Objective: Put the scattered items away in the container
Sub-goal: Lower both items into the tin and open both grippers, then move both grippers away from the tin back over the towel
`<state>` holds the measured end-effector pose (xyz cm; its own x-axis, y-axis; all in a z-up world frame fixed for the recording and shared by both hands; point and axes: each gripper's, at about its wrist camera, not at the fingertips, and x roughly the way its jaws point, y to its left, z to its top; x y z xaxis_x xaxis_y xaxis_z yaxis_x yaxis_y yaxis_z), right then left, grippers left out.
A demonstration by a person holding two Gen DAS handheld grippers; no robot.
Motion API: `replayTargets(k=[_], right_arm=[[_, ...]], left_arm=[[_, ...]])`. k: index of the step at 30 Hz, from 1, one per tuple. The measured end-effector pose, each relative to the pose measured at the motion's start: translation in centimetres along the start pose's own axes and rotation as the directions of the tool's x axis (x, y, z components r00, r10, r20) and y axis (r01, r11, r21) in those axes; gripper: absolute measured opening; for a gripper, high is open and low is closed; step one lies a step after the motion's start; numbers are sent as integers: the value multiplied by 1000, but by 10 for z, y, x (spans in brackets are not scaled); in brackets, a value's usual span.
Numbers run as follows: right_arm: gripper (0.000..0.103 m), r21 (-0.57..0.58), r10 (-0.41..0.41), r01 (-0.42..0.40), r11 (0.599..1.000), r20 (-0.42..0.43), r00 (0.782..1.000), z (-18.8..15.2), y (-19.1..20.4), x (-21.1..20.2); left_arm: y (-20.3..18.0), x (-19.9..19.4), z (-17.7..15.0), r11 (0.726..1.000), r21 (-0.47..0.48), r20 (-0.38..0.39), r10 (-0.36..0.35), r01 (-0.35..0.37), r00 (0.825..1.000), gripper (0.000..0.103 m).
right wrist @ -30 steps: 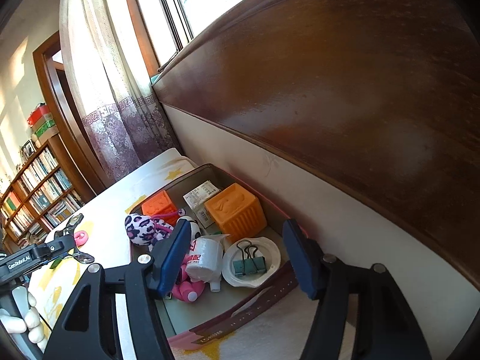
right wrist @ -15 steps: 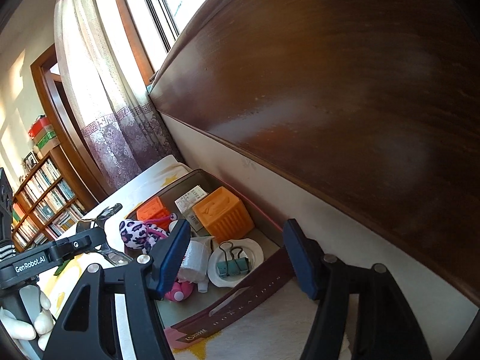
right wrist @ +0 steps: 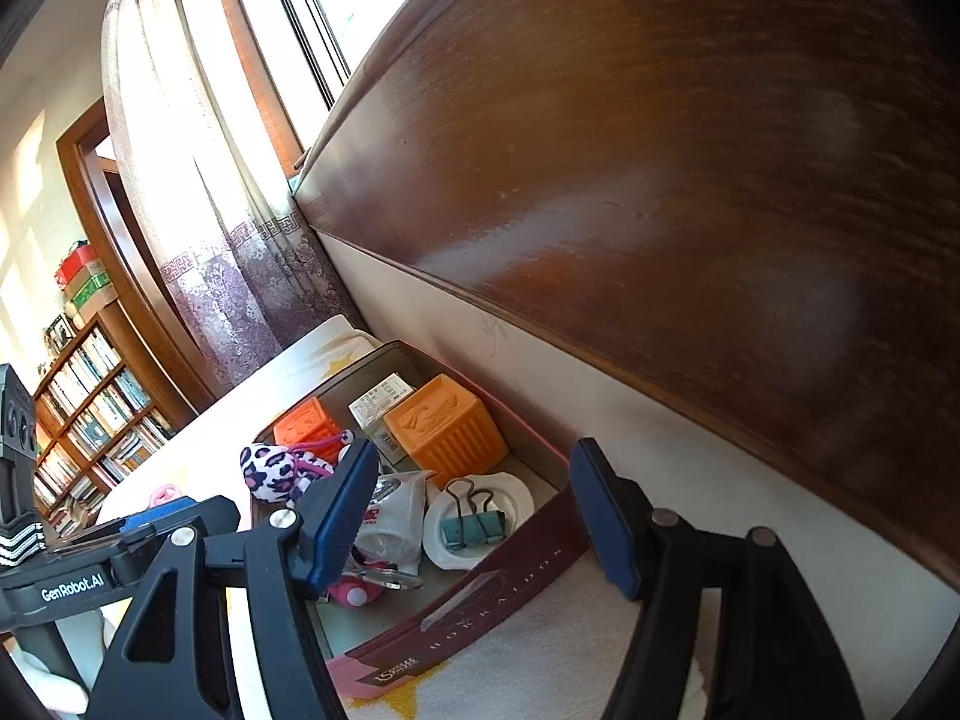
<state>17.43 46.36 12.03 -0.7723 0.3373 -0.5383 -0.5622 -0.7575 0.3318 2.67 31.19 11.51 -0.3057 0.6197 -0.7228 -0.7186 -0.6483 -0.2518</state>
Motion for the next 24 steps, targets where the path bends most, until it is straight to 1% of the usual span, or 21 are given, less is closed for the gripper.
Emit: replayTargets(k=[8,14,16,19,24], right_arm=[[73,-14,8,-9,1000,-11,1000,-3,13,3],[74,-47,29,-29,998,-17,999,-6,32,4],[74,-63,41,-42,997,-22,999,-8,40,5],[78,-85,61,-63,994,-32,998,-11,54,9],[78,-131,106,-113,985,-60,993,-19,82,17]], left_arm=[[28,-11,-4,998,-59,14,18,-17,1000,80],[52,-17,-8,993,-112,25,43,-39,999,80],[62,-20,-10,990,-135,28,57,-52,998,80],[80,-26,-13,983,-172,33,77,-70,997,80],[116,-38,-20,964,-236,39,131,-118,991,80]])
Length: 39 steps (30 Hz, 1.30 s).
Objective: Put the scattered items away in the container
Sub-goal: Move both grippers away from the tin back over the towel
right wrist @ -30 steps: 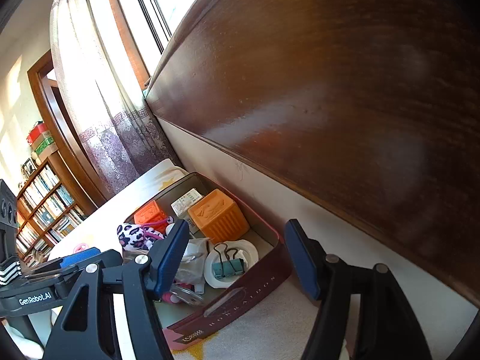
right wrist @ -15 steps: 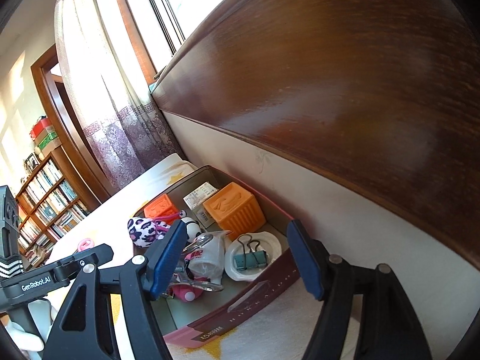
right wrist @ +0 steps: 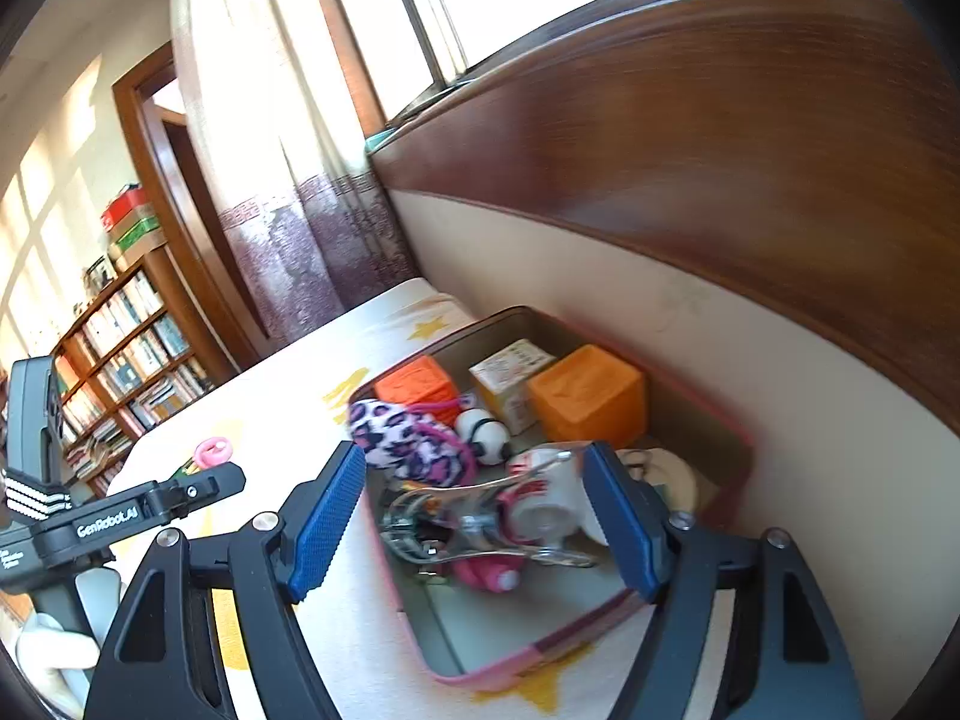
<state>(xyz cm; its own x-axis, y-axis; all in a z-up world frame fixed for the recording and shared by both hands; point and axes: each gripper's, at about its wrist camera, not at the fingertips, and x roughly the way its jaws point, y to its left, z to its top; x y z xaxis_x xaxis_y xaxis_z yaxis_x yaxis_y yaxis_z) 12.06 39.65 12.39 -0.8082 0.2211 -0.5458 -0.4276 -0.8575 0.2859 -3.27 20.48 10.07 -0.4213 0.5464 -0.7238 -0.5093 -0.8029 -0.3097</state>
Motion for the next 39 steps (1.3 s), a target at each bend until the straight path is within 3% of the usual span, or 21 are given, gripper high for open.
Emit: replayTargets(k=[8,16,25,31,39], right_arm=[[79,-77,87,-90,993,-48,995,-7,48,18],[79,-160,167,-184,970,-114,979,-17,101,38],[79,-214,211,-254,943,-205,956,-40,142,68],[79,-233,214,-278,932,-264,940,-58,153,84],[79,-230,210,-287,930,-307,928,-68,155,99]], left_arm=[[70,-18,4,989,-115,39,100,-95,994,80],[134,-34,6,961,-193,53,211,-197,976,80],[205,-29,21,903,-221,32,385,-369,923,80],[232,-9,32,894,-199,8,410,-401,912,80],[249,28,48,904,-132,-14,409,-407,913,80]])
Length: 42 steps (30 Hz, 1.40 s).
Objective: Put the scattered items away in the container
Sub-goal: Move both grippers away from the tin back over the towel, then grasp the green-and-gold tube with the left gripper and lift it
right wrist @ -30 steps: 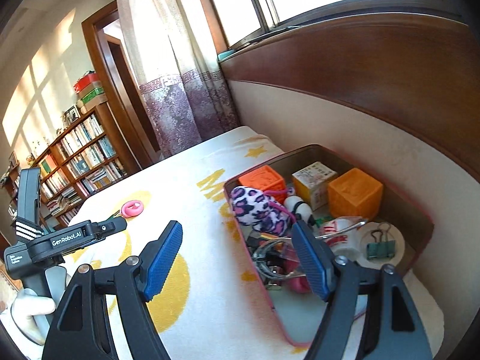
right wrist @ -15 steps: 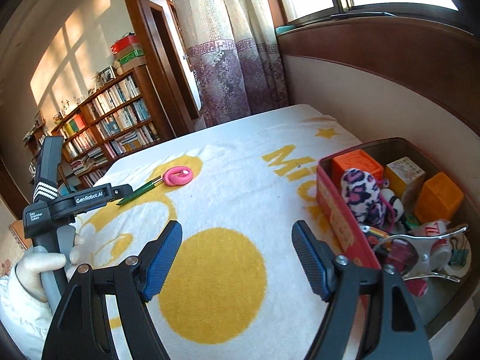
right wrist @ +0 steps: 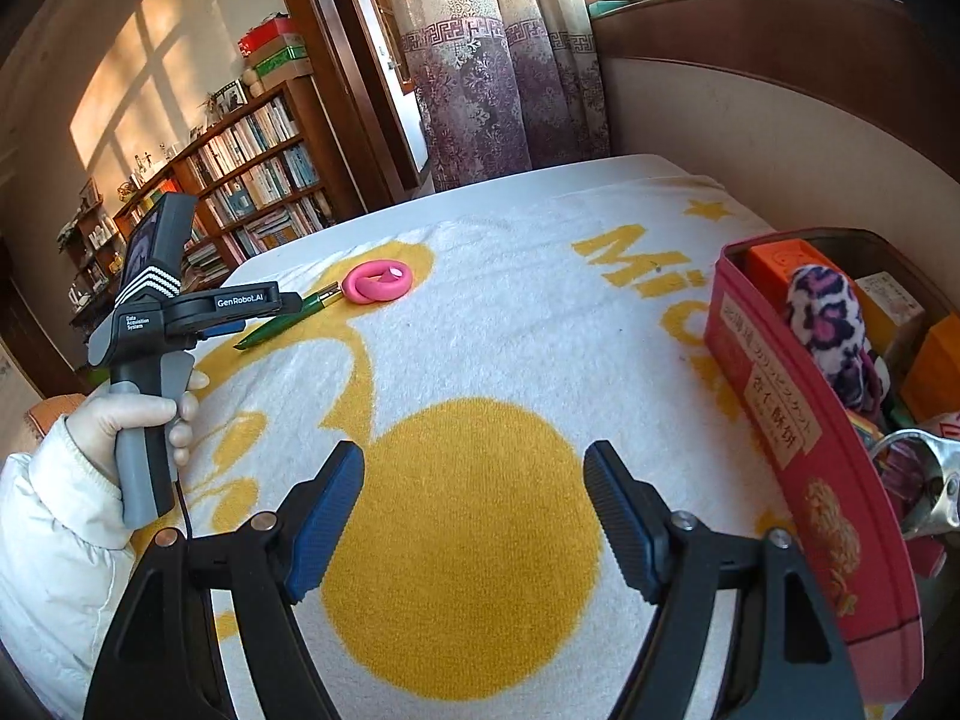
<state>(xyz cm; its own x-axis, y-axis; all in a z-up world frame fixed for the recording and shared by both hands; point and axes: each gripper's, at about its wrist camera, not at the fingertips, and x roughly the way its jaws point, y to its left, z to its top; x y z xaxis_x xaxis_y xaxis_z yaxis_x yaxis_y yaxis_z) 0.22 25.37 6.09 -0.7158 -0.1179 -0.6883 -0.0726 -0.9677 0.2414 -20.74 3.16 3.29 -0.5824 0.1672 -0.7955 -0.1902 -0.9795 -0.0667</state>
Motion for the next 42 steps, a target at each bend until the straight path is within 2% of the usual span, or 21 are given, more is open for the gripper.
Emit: replayTargets(k=[7,12,13,15,17,19,20,23,31,37,42], right_arm=[[79,27,9,-8,1000,-30,1000,-2,-8,11],[79,26,12,-11,1000,-48,999,-4,-7,16],[79,25,12,-11,1000,-49,999,-5,-7,17],[79,24,13,-11,1000,-50,999,-5,-7,17],[79,25,12,-11,1000,-51,999,-5,-7,17],[79,27,9,-8,1000,-51,999,-6,-8,18],[79,26,8,-6,1000,-51,999,-6,-8,18],[79,26,6,-5,1000,-50,999,-6,-9,18],[79,38,15,-12,999,-61,998,-6,-12,21],[79,42,9,-6,999,-78,997,-6,-12,25],[79,4,2,-1,1000,-110,994,7,-2,29]], left_arm=[[-12,28,9,996,78,-35,50,-47,998,80],[-13,43,15,996,82,-63,50,-45,997,79],[-13,43,17,996,86,-61,45,-39,997,69],[-16,43,18,996,89,-62,10,-4,998,56],[-22,41,17,994,110,-57,6,0,998,43],[-29,39,16,992,126,-57,6,1,998,23],[-33,37,15,991,133,-56,16,-8,998,20],[-33,28,10,993,119,-51,19,-12,999,20],[-6,-1,-8,1000,8,-40,9,-9,999,20],[5,-28,-23,999,-29,-13,-32,31,999,20],[11,-30,-29,997,-52,-10,-61,60,998,20]])
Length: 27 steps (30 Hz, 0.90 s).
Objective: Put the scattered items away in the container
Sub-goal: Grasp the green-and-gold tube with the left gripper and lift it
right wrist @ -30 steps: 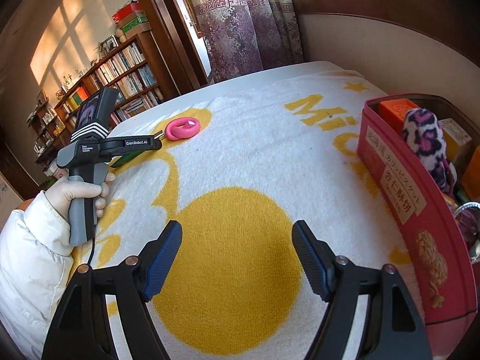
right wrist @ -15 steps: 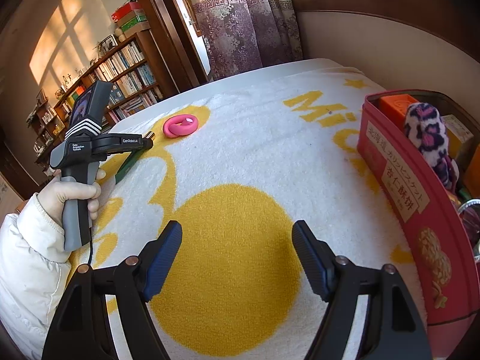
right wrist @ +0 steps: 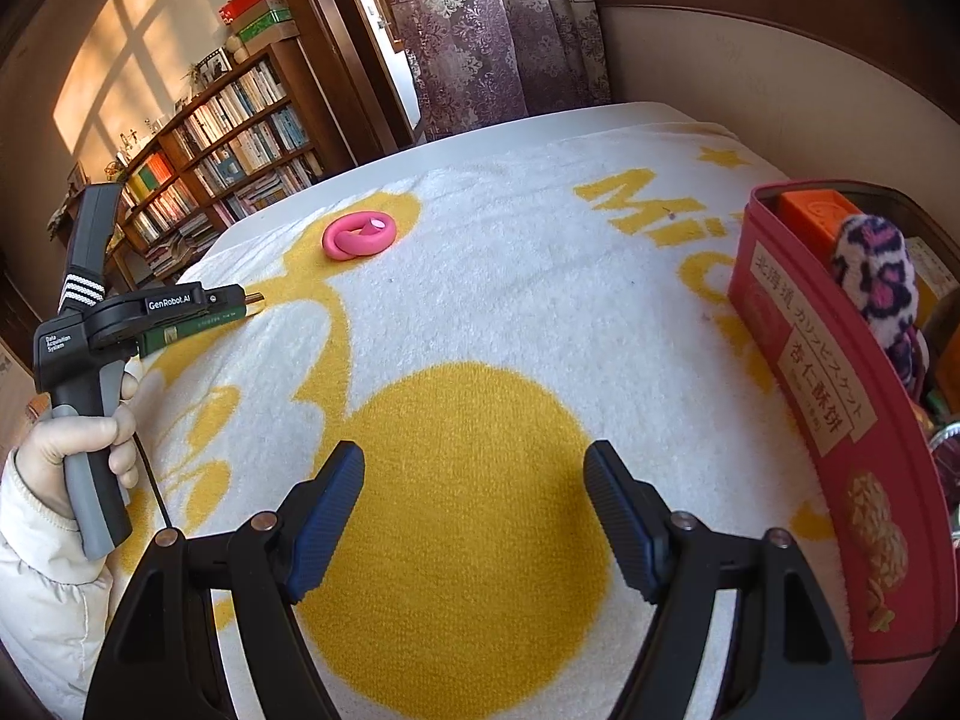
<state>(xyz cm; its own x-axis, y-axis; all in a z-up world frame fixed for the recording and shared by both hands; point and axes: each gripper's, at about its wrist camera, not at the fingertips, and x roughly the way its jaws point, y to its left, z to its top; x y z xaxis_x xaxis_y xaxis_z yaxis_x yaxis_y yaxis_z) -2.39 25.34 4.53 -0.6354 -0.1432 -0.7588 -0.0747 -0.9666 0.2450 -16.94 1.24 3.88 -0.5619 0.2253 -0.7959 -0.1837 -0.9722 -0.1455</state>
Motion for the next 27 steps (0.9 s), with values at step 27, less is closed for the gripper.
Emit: replayTargets(k=[27], right_arm=[[79,-47,52,-53,997,-33,998,121,53,105]], left_arm=[[15,11,-10,992,-64,-122,-118,111,986,26]])
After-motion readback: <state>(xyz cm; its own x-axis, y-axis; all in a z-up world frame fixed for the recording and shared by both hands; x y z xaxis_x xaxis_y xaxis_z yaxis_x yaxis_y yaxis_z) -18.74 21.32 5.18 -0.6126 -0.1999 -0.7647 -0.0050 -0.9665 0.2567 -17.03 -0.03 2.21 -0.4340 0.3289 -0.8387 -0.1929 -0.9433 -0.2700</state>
